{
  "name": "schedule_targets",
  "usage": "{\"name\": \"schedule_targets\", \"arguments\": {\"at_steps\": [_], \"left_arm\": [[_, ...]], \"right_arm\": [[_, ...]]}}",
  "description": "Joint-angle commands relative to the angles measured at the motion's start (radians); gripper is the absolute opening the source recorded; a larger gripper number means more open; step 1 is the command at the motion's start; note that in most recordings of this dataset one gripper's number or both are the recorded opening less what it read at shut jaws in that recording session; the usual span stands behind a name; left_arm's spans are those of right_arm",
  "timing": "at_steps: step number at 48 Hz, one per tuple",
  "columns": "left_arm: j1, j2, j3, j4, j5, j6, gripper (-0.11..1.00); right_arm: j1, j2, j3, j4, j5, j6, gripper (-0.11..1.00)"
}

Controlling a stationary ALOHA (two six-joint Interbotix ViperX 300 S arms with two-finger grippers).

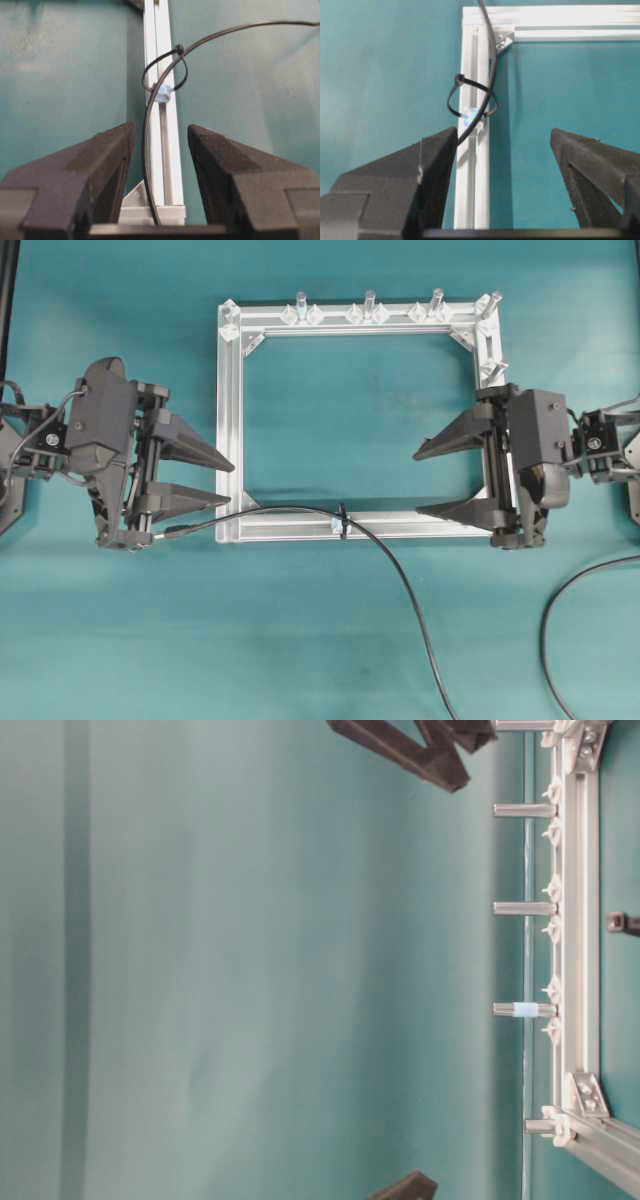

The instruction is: Insert the wire through the string loop located in the center.

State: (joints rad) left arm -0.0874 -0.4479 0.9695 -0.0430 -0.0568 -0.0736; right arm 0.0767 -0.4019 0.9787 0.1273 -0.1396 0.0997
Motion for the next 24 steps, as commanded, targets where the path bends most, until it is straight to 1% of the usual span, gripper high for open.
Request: {"name": "schedule_targets", "arguments": {"at_steps": [1,9,16,24], "left_arm": [[0.008,-0.005,-0.006,-0.002,-0.009,0.009,0.48],[0.018,-0.011,0.003,-0.002,-0.011,0.017,0.48],[0.018,-0.012,0.02,0.0,-0.009,0.025,0.48],[0.018,-0.012,0.02,-0.002,-0.011,0.057,0.48]], "right_arm": [[0.0,-0.011,0.0,0.0,-0.009,0.0,0.77],[0.0,-0.011,0.046,0.0,-0.028,0.0,0.77],[0.0,-0.012,0.092,0.0,-0.077,0.0,0.77],[0.0,-0.028,0.118,-0.002,-0.155,0.0,0.77]]}}
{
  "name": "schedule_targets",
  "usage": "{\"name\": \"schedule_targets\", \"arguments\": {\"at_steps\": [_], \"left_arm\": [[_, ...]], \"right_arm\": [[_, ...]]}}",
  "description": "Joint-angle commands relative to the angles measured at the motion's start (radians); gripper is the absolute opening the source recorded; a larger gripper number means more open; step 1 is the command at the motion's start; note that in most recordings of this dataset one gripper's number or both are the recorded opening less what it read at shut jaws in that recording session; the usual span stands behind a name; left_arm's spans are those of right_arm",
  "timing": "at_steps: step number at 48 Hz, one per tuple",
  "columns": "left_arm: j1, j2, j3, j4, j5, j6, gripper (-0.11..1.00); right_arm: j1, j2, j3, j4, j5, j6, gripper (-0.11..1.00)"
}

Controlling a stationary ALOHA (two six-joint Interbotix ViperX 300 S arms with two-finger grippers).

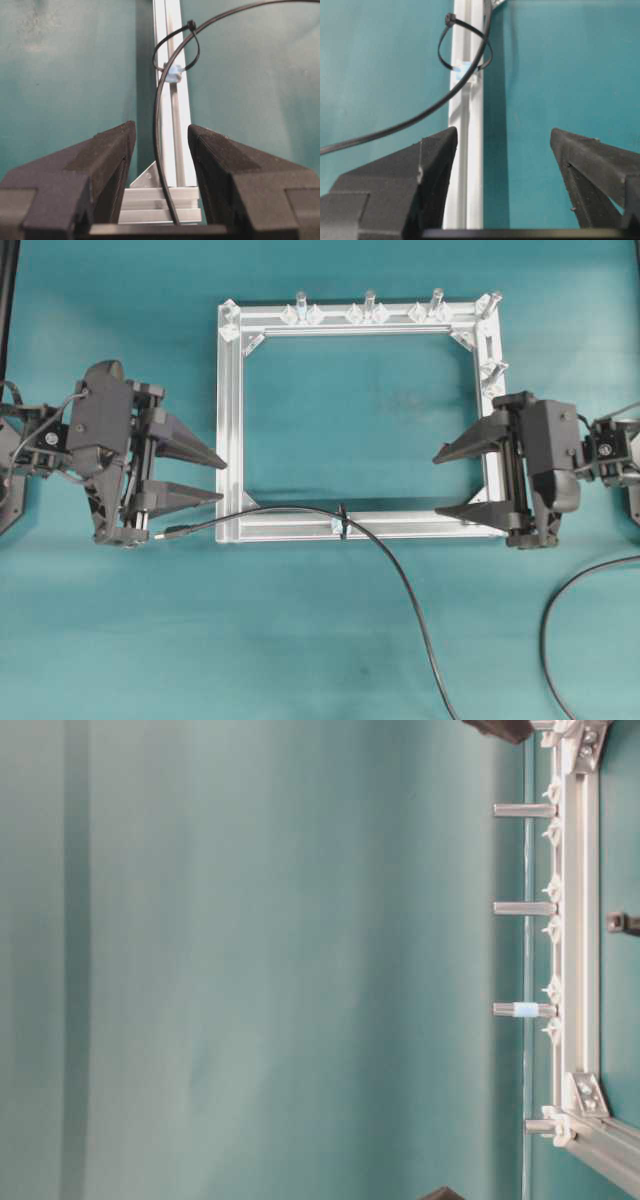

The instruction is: Insert the wire through the string loop located in the center.

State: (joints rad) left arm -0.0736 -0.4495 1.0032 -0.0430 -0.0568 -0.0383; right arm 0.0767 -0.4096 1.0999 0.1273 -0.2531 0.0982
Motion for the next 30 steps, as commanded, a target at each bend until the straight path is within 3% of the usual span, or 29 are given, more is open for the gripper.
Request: {"name": "schedule_targets", "arguments": {"at_steps": [1,11,30], "left_arm": [[0.006,-0.011,-0.015,0.0,-0.012,0.028,0.48],[0.006,-0.011,-0.017,-0.002,-0.057,0.077,0.48],[0.008,-0.011,-0.011,-0.002,-0.109,0.077,0.48]], "right_arm": [[0.0,-0.021,-0.002,0.0,-0.054,0.002,0.77],[-0.002,-0.052,0.021,0.0,-0.144,0.002,0.77],[0.0,-0.094,0.048,0.0,-0.149,0.002,0.77]]}}
